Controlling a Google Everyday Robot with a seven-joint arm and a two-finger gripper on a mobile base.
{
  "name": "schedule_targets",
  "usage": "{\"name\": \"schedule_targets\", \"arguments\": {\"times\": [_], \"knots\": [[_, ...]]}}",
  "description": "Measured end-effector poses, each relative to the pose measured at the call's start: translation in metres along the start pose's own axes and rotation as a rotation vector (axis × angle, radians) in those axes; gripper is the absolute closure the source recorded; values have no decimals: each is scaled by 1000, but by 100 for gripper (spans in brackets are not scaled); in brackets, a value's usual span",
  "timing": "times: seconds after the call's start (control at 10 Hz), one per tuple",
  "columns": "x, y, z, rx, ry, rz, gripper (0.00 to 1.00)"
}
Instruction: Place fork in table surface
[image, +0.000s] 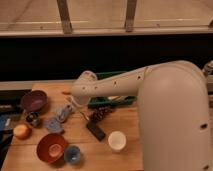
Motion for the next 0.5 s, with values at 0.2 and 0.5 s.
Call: {"name": "schedule_targets", "arguments": {"times": [0.2,0.5], "knots": [[-16,-20,-25,-20,-69,-8,86],[-34,-43,-29,-82,-178,-34,86]]}}
